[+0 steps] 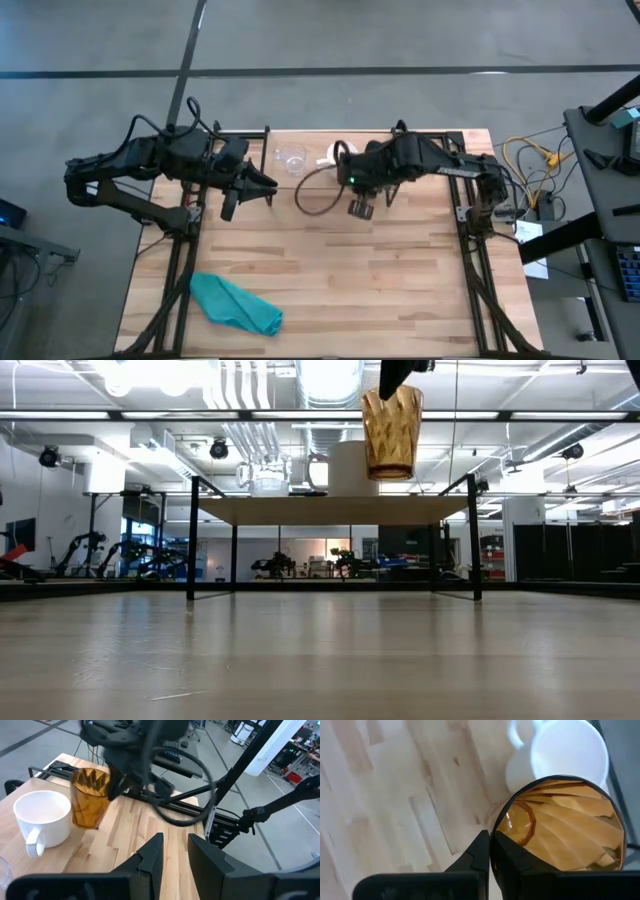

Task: Stack small to large cups/mugs on shelf
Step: Put the brown glass on the shelf

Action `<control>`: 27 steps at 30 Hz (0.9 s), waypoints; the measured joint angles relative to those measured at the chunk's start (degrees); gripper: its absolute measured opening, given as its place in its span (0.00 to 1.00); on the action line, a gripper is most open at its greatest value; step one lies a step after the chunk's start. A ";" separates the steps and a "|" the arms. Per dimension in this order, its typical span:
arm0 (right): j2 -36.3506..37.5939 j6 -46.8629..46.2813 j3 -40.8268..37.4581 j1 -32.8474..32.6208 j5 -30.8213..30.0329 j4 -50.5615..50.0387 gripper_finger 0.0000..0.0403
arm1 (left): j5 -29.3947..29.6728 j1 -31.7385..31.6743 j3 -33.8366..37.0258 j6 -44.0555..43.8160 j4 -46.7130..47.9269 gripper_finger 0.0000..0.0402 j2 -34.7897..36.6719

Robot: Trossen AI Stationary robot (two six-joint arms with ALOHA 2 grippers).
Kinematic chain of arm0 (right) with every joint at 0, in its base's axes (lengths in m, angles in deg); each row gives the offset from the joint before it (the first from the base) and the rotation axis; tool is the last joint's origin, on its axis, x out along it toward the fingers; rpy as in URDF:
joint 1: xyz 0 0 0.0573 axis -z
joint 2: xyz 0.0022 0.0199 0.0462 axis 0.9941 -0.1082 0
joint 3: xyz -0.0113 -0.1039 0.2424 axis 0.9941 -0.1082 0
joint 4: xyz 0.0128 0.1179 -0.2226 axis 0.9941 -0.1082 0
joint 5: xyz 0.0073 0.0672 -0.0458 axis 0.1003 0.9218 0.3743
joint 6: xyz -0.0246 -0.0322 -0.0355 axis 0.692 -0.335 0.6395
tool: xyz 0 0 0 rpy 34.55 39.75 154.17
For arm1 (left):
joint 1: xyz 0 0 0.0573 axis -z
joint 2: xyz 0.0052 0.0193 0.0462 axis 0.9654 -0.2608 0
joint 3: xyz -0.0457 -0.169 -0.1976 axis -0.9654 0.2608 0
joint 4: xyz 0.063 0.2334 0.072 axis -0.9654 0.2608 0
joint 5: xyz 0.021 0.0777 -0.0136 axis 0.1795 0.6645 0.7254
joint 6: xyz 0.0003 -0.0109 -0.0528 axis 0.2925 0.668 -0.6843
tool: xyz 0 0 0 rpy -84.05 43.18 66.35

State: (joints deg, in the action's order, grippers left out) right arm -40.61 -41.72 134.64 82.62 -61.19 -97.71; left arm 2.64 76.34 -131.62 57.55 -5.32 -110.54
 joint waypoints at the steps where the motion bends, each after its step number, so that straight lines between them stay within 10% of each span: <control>1: 0.00 -0.77 0.00 0.48 0.35 -0.02 0.03 | 0.00 0.00 0.00 0.00 -0.02 0.19 0.00; 17: 2.41 -1.29 -1.19 0.04 2.66 0.07 0.03 | -0.02 0.00 0.05 0.48 0.16 0.19 0.06; 27: 14.42 -3.86 -17.32 0.00 2.71 -0.12 0.03 | -0.02 0.00 0.09 2.89 0.29 0.19 0.28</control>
State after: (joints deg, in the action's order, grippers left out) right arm -26.20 -45.58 117.32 82.62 -58.48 -97.83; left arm 2.61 76.34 -131.53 60.44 -5.03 -110.26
